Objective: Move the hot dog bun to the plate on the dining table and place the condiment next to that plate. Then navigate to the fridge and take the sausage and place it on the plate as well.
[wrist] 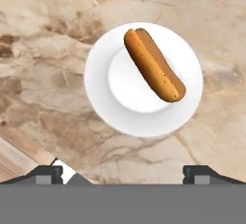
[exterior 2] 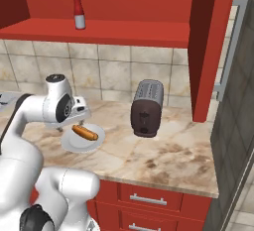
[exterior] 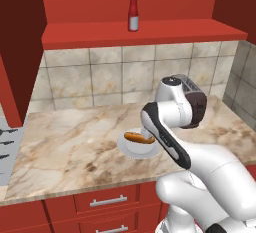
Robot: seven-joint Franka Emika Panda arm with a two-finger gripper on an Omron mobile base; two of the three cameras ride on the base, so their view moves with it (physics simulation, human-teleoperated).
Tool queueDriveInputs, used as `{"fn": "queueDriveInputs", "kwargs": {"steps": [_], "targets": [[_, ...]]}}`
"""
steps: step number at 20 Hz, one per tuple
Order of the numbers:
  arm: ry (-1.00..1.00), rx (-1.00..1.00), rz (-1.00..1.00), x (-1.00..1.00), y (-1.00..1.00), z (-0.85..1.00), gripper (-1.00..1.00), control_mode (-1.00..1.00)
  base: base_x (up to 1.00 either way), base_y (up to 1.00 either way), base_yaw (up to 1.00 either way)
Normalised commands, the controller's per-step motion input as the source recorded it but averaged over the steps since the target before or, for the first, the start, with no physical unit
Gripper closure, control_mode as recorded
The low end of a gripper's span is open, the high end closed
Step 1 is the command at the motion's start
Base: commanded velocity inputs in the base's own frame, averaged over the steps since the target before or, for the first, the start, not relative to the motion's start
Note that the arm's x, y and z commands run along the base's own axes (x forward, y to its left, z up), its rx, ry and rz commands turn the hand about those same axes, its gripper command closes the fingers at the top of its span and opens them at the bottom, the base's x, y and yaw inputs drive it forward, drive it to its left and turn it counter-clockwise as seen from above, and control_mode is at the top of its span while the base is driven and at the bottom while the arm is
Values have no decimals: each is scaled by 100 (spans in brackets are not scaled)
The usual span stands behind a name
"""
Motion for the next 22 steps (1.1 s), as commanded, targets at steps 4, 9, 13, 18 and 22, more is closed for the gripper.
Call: {"fn": "queueDriveInputs", "kwargs": {"steps": [4, 9, 13, 18, 22], "targets": [[12, 0, 0, 36, 0, -34, -100, -100, 0, 0, 0], [17, 0, 0, 37, 0, -32, -100, -100, 0, 0, 0], [8, 0, 0, 32, 0, -19, -100, -100, 0, 0, 0], [3, 0, 0, 23, 0, -15, -100, -100, 0, 0, 0], [4, 0, 0, 18, 0, -23, -100, -100, 0, 0, 0]]}}
